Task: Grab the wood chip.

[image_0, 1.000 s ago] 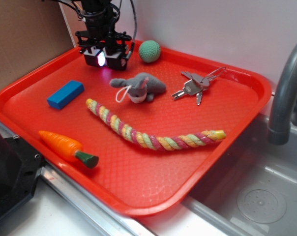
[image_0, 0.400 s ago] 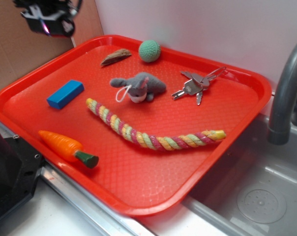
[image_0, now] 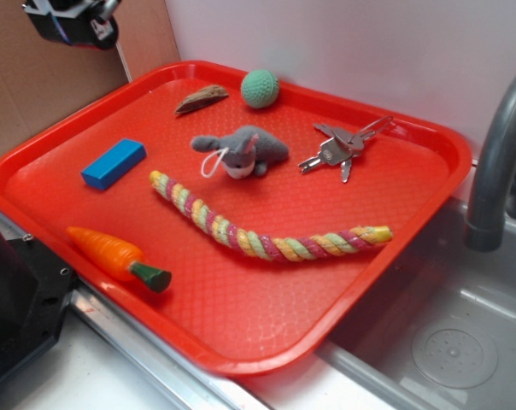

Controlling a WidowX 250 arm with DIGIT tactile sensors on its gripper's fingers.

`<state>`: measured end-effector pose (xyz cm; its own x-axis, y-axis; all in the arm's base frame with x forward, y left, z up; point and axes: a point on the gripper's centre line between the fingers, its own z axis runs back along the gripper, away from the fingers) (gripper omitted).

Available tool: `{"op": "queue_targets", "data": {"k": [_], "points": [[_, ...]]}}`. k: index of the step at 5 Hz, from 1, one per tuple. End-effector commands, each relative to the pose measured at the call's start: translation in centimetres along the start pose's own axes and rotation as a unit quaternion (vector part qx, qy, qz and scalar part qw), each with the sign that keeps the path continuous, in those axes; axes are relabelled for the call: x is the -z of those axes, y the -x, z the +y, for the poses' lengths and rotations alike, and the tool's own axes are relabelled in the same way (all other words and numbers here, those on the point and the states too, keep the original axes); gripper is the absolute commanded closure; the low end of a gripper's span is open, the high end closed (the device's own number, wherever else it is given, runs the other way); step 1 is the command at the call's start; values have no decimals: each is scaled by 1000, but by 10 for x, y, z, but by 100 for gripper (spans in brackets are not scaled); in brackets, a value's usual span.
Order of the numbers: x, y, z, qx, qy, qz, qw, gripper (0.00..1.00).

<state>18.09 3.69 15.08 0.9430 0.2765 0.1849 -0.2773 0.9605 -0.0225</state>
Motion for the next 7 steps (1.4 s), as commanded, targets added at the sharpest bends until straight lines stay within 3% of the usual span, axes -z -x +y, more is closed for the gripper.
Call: {"op": "queue_targets", "data": {"k": [1, 2, 3, 6, 7], "points": [[62, -60, 28, -50, -30, -42, 997, 0], [92, -99, 22, 79, -31, -36, 996, 0], [106, -116, 33, 135, -36, -33, 990, 0], [153, -136, 23, 168, -5, -1, 986, 0], [159, -129, 20, 149, 16, 8, 989, 100]]}}
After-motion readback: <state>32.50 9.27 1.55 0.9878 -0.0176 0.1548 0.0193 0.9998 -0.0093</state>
